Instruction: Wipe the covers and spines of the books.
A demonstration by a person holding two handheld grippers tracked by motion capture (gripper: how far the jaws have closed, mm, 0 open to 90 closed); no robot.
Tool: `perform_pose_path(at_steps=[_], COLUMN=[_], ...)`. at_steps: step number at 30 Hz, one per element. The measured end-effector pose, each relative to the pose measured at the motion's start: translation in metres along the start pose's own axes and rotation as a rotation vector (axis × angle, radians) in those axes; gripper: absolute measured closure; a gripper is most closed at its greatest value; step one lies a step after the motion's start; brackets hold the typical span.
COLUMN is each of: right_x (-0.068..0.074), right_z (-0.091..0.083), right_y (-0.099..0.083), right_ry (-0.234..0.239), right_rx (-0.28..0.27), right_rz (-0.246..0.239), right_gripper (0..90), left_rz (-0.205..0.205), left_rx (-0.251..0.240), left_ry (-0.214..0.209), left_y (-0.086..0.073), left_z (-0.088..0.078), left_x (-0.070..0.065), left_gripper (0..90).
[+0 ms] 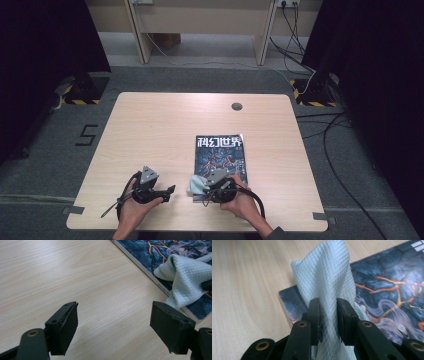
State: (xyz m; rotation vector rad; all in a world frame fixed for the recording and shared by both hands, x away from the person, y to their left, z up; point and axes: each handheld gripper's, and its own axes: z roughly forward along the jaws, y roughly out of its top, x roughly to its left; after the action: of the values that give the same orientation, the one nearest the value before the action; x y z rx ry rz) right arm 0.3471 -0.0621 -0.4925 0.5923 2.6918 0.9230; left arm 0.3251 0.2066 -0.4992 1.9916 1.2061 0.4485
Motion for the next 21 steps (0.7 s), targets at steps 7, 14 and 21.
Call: perform_pose_path(at_steps=[7,14,21], right_x=[0.013,0.025,0.014], right_z=[0.002,0.005,0.003], right_y=[0.004,0.008,0.005], right_ry=[0.032,0.064,0.056], right_rx=[-0.005,-0.011,-0.003], right_rz=[-0.032,-0.056,-0.034], right_gripper=[75.2,75.0,74.6], left_rz=[-0.009,0.000,0.001], left_rx=[0.005,0.010,0.014], left_ry=[0.005,0.002,-0.001], left_y=[0.000,-0.001,-0.001], left_z=[0.001,0.001,0.001], left_x=[0.003,0.002,0.000], left_gripper=[21.2,21.4,21.5])
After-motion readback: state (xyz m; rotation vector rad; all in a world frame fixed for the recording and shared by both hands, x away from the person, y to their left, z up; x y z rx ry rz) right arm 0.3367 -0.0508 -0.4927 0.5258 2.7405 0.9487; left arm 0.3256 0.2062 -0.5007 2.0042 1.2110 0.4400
